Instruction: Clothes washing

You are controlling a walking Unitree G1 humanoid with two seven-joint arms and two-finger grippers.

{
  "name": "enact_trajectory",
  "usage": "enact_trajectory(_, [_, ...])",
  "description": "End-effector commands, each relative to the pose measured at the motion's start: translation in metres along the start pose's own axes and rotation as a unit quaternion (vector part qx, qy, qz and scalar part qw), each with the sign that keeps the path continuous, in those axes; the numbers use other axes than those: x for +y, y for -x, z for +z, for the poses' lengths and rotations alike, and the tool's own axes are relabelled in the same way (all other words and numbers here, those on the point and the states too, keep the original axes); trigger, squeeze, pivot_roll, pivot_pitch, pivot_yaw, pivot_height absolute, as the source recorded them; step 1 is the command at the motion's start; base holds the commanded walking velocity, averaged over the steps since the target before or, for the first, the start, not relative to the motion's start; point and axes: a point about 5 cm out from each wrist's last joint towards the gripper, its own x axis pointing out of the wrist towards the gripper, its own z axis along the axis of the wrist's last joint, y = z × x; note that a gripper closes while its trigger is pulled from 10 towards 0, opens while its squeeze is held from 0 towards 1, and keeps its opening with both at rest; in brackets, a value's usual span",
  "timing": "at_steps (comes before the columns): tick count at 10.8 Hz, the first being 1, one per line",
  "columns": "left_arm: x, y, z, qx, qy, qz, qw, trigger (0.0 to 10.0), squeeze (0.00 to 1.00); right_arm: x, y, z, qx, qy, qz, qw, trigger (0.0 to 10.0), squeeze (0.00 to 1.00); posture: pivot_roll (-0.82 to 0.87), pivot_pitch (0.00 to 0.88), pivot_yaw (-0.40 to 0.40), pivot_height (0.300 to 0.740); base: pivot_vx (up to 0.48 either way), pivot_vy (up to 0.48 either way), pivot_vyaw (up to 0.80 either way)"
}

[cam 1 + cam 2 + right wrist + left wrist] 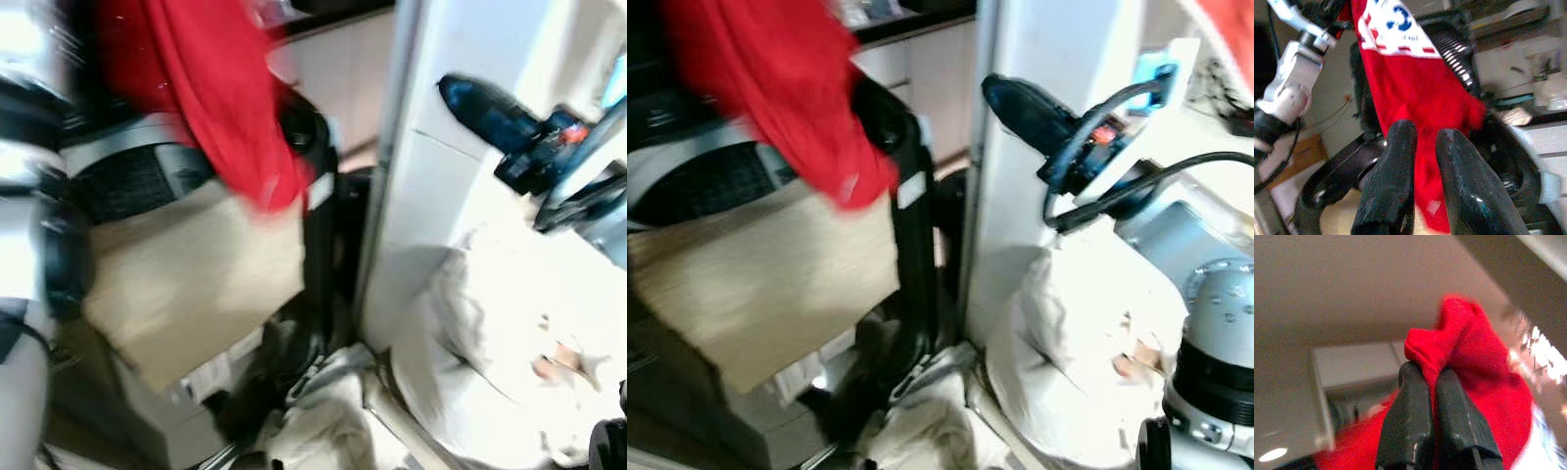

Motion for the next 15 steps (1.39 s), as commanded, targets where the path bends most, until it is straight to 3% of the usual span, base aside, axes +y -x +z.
enact_trajectory(1, [-0.023,0.009,-0.031,0.078,-0.004,-0.063,0.995,0.0,0.0,0.007,-0.002,-0.006,0.023,0.022,0.008,0.999,10.0,0.0,-0.06,0.0,0.056,0.74,0.0,0.0,0.0])
enact_trajectory(2, [-0.054,0.043,-0.089,0.233,-0.019,-0.151,0.96,8.3,0.0,0.01,-0.006,-0.036,0.123,0.063,-0.013,0.99,10.0,0.0,-0.07,0.0,0.056,0.74,0.0,0.0,0.0])
enact_trajectory(3, [-0.058,0.059,-0.108,0.286,-0.051,-0.162,0.943,10.0,0.0,0.012,-0.009,-0.052,0.17,0.089,-0.019,0.981,10.0,0.0,-0.07,0.0,0.056,0.74,0.0,0.0,0.0])
enact_trajectory(4, [-0.058,0.068,-0.118,0.313,-0.058,-0.162,0.934,10.0,0.0,0.017,-0.01,-0.062,0.189,0.097,-0.012,0.977,10.0,0.0,-0.08,0.0,0.057,0.74,0.0,0.0,0.0])
enact_trajectory(5, [-0.056,0.083,-0.132,0.36,-0.088,-0.17,0.913,10.0,0.0,0.028,-0.012,-0.076,0.207,0.097,0.005,0.973,10.0,0.0,-0.08,0.0,0.058,0.74,0.0,0.0,0.0])
enact_trajectory(6, [-0.053,0.085,-0.134,0.371,-0.092,-0.163,0.909,10.0,0.0,0.031,-0.013,-0.079,0.209,0.098,0.009,0.973,10.0,0.0,-0.09,0.0,0.058,0.74,0.0,0.0,0.0])
enact_trajectory(7, [-0.047,0.085,-0.135,0.38,-0.099,-0.151,0.907,10.0,0.89,0.033,-0.012,-0.082,0.213,0.099,0.011,0.972,10.0,0.0,-0.09,0.0,0.055,0.74,0.0,0.0,0.0])
enact_trajectory(8, [-0.038,0.085,-0.136,0.398,-0.106,-0.136,0.901,10.0,1.0,0.034,-0.011,-0.084,0.216,0.103,0.01,0.971,10.0,0.0,-0.09,0.0,0.053,0.74,0.0,0.0,0.0])
enact_trajectory(10, [-0.028,0.082,-0.133,0.404,-0.103,-0.122,0.901,10.0,1.0,0.032,-0.011,-0.086,0.219,0.109,0.006,0.97,10.0,0.0,-0.08,0.0,0.048,0.74,0.0,0.0,0.0])
enact_trajectory(11, [-0.027,0.08,-0.131,0.4,-0.074,-0.119,0.906,10.0,1.0,0.029,-0.012,-0.087,0.22,0.112,-0.005,0.969,10.0,0.0,-0.08,0.0,0.047,0.74,0.0,0.0,0.0])
enact_trajectory(15, [-0.023,0.072,-0.125,0.373,-0.09,-0.1,0.918,10.0,1.0,0.004,-0.015,-0.087,0.214,0.122,-0.106,0.963,10.0,0.0,-0.07,0.0,0.044,0.74,0.0,0.0,0.0])
